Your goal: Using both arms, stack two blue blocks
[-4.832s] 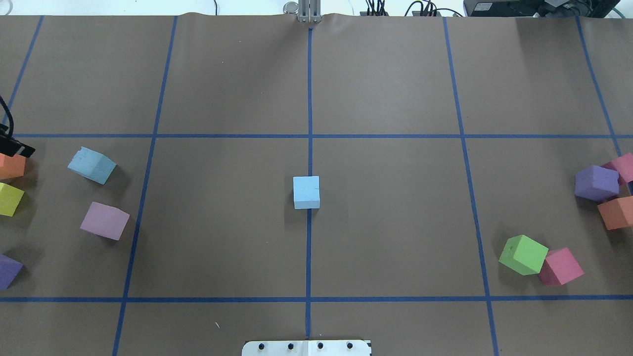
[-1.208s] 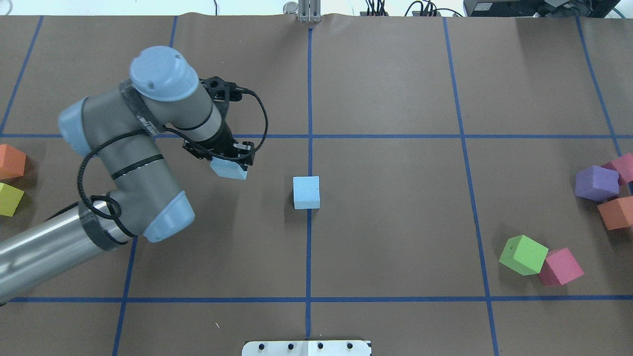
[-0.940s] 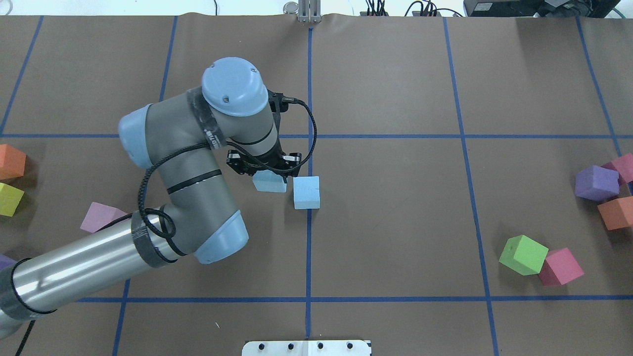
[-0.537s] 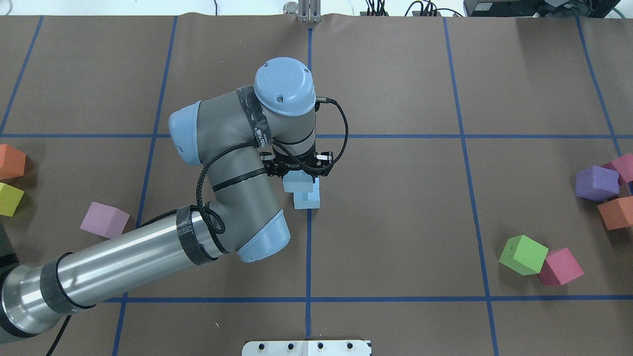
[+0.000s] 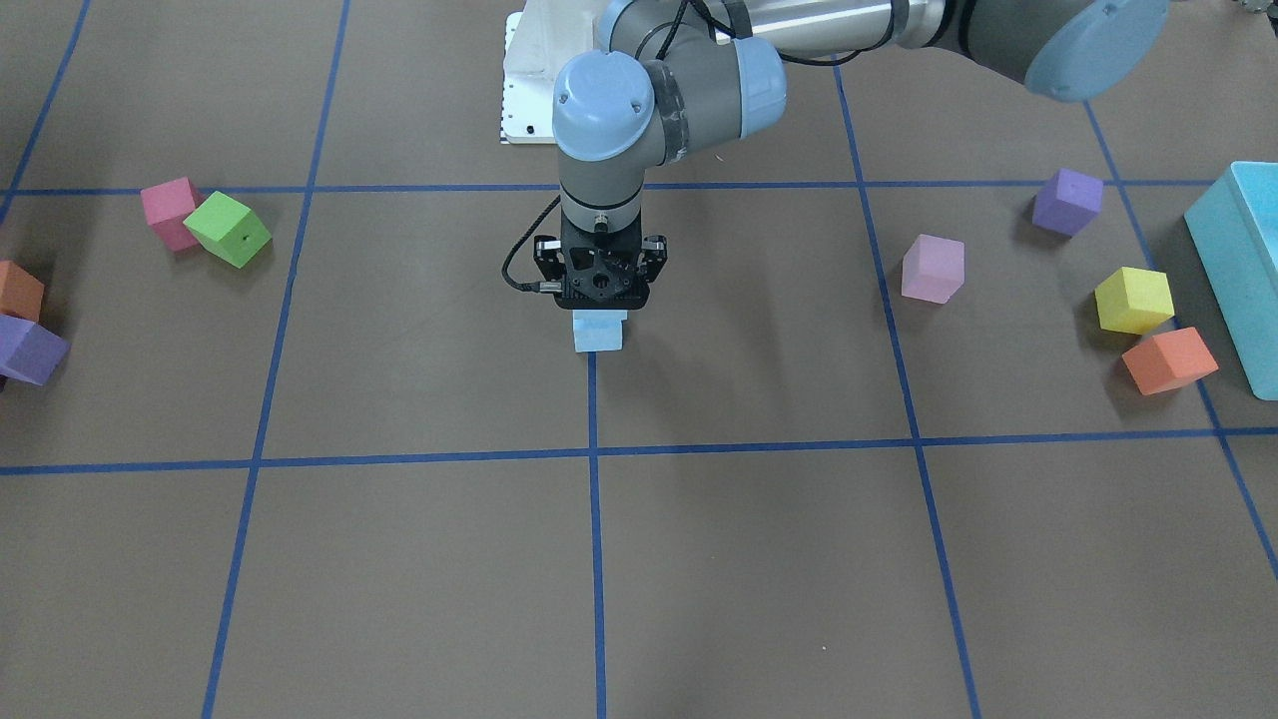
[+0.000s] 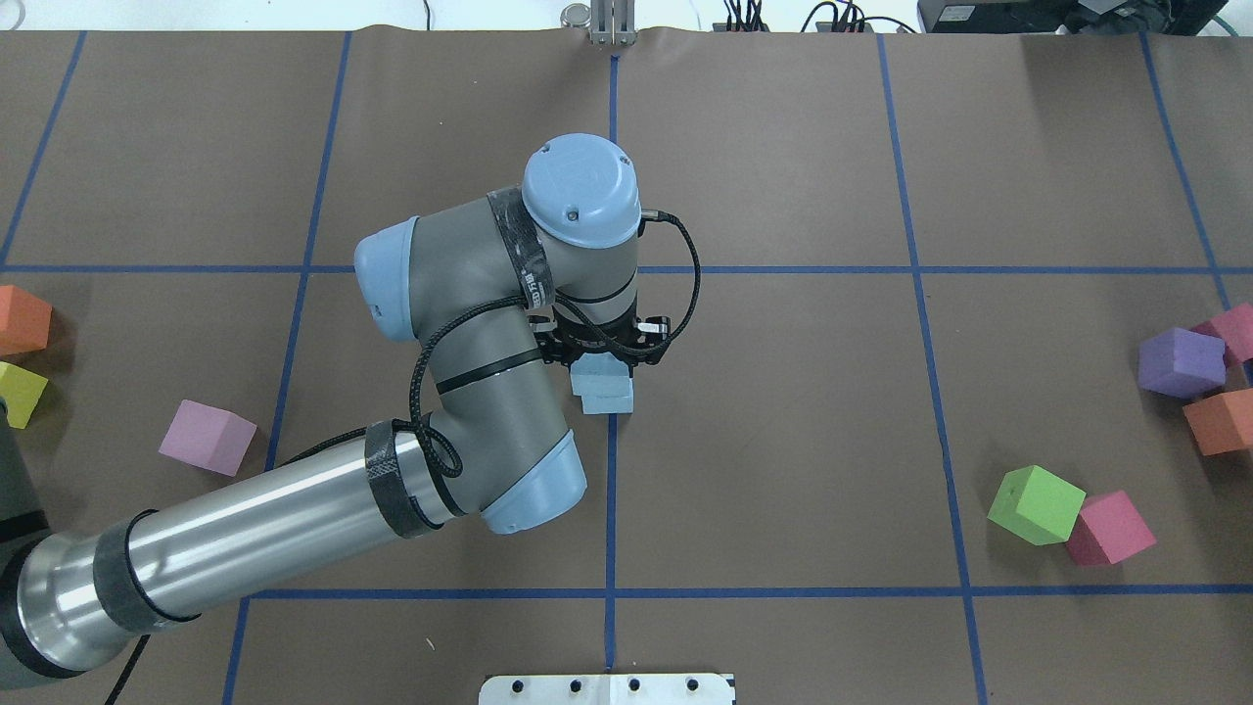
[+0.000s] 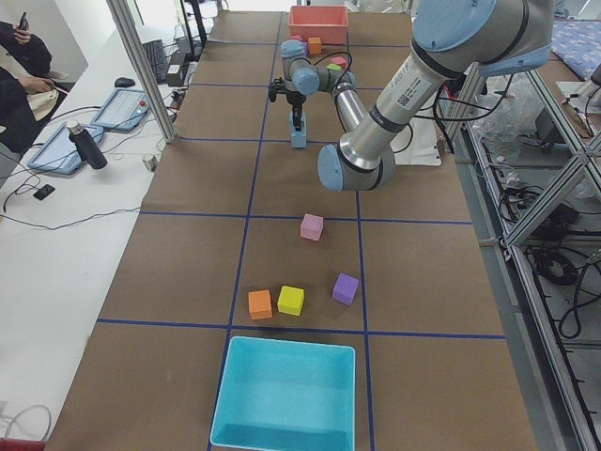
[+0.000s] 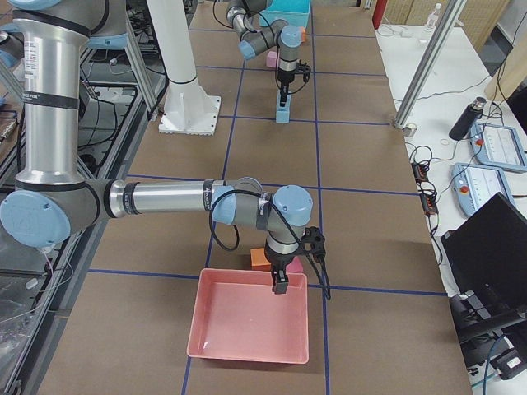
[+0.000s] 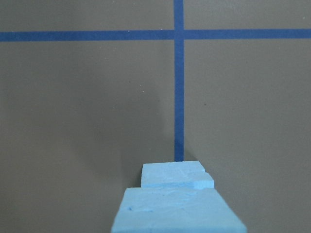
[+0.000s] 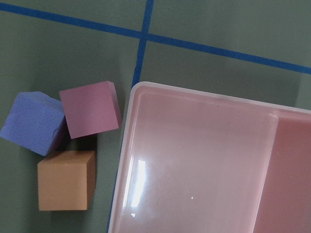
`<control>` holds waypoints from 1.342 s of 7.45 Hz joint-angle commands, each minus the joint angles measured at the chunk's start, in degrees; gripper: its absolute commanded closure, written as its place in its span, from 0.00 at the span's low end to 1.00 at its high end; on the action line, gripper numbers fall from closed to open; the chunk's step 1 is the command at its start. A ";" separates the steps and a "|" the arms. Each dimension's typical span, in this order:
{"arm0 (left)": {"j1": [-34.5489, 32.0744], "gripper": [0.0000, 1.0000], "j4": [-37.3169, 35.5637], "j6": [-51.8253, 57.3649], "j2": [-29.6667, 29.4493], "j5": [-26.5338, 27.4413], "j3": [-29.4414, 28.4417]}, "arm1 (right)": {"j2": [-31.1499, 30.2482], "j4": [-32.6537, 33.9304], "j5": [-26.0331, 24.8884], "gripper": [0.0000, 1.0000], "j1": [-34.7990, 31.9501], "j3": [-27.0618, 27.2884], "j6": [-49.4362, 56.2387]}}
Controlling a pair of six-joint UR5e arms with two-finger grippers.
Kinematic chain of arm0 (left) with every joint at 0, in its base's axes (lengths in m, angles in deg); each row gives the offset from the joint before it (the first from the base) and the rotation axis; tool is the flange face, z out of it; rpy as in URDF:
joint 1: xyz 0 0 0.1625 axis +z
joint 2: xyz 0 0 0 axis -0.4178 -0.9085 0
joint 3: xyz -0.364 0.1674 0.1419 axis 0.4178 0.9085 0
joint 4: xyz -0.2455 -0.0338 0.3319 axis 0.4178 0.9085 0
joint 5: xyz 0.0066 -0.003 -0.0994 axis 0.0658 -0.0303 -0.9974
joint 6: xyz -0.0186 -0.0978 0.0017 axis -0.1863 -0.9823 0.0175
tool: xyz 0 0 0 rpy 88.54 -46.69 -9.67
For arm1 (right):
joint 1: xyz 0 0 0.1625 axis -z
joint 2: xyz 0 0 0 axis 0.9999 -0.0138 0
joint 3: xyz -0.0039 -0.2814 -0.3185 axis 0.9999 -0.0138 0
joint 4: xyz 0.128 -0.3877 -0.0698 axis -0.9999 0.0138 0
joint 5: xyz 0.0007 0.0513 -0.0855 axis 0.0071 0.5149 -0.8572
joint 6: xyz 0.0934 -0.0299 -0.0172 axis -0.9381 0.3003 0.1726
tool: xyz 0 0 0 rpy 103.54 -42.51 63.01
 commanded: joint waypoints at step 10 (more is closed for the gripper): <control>0.51 0.20 5.62 -0.24 1.07 0.16 -1.76 | -0.24 0.00 0.05 0.00 0.00 0.00 0.00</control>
